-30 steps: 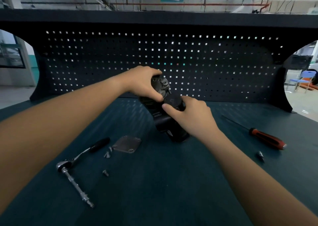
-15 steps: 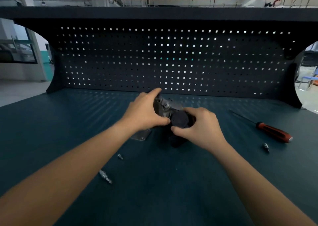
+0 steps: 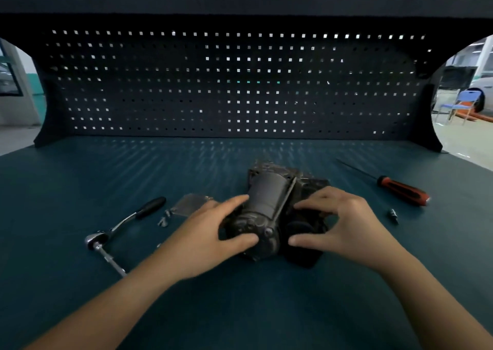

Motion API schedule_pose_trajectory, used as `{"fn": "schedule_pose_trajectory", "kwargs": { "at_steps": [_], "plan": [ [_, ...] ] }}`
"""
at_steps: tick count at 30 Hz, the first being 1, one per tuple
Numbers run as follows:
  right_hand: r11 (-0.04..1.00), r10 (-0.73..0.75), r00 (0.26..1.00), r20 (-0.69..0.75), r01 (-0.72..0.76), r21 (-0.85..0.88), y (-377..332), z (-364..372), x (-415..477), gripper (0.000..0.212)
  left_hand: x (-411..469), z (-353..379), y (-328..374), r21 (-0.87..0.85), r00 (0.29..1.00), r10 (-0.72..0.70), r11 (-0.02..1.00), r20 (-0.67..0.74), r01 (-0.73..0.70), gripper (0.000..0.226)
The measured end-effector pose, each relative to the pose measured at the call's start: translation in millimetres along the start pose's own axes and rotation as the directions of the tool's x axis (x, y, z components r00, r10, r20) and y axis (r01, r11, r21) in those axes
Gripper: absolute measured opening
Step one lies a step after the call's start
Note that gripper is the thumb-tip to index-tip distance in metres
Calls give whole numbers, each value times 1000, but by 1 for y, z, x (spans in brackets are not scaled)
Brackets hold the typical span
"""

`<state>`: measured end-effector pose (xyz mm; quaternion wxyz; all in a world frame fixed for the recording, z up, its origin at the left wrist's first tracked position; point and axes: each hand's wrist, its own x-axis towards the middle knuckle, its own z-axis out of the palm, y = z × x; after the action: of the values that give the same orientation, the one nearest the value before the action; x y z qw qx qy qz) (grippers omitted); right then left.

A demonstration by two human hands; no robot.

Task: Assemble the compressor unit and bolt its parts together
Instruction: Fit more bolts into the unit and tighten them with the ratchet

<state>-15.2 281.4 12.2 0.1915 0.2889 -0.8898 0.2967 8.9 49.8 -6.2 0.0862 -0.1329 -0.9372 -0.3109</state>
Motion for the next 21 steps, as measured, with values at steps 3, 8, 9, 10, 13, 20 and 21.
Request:
{"fn": "schedule_pose_trajectory", "kwargs": {
  "at_steps": [3,8,9,10,13,20,21],
  "plan": [
    [980,80,997,-19,-75,184,2,-2,4,33,6,-7,8,368,992,123,921,39,-129,73],
    [978,209,977,-44,-208,31,17,9,31,18,5,8,27,321,907,413,850,83,-417,40],
    [976,213,976,-41,-214,-23,18,12,35,20,4,11,26,360,883,469,818,34,-448,34],
    [973,220,975,-30,-222,-57,19,15,39,25,3,12,25,399,859,512,789,-6,-468,29],
    [963,259,965,34,-256,-85,19,16,41,33,5,16,27,435,828,556,763,-64,-479,31],
    [966,258,962,85,-259,1,23,16,34,39,15,8,28,514,834,548,700,58,-496,48],
    [966,254,963,86,-257,29,24,17,33,40,18,6,27,549,830,550,667,92,-503,49]
  ]
}}
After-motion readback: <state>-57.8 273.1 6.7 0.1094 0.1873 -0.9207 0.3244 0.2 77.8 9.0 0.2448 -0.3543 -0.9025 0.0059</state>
